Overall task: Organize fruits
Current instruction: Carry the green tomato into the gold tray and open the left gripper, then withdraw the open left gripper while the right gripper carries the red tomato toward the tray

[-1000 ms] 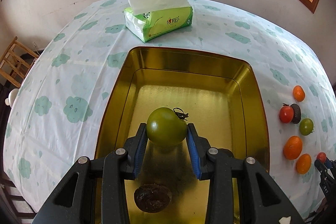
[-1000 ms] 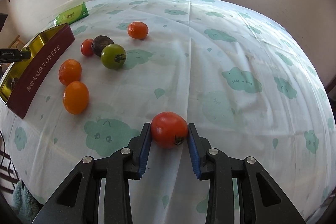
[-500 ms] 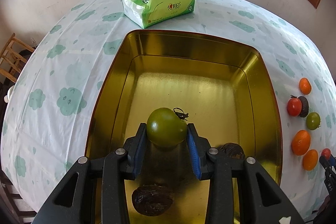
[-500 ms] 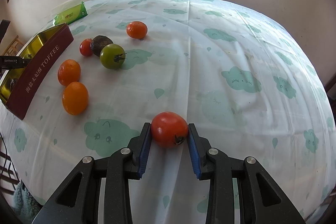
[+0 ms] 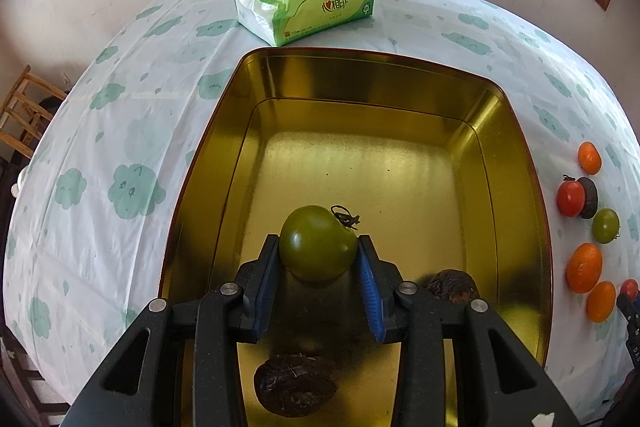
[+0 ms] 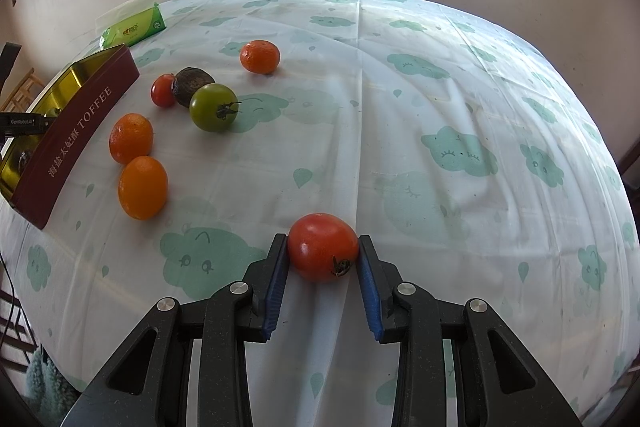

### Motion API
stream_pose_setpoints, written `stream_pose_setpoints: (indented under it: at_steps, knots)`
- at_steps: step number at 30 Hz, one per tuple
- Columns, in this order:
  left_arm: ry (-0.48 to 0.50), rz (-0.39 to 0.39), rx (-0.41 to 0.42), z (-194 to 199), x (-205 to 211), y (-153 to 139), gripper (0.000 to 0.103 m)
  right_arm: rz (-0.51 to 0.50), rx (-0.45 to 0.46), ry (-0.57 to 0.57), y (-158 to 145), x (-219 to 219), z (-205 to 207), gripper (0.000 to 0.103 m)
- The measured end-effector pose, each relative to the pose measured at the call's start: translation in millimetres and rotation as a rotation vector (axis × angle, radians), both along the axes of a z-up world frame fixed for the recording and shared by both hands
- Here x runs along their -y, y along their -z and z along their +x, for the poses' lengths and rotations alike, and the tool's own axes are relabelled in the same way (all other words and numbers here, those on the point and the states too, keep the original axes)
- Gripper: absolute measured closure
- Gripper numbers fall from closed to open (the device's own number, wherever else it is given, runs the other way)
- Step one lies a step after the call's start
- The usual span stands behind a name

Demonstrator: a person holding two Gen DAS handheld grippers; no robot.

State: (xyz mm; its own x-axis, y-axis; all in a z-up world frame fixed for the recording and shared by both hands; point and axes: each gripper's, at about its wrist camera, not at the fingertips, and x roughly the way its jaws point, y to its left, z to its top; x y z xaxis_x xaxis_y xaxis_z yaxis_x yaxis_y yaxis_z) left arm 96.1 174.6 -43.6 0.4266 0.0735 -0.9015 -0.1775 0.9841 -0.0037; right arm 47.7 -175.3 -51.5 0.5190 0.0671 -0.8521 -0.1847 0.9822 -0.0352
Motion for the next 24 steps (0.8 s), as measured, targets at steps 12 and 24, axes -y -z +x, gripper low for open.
stream_pose_setpoints:
  at_steps: [12, 24]
  knots:
    - [-0.008, 0.032, 0.028, -6, 1, -13, 0.062, -0.004, -0.004, 0.003, 0, 0, 1, 0.068]
    - [0.006, 0.100, 0.093, -21, 9, -32, 0.049, -0.010, -0.006, 0.006, 1, 0, 1, 0.068]
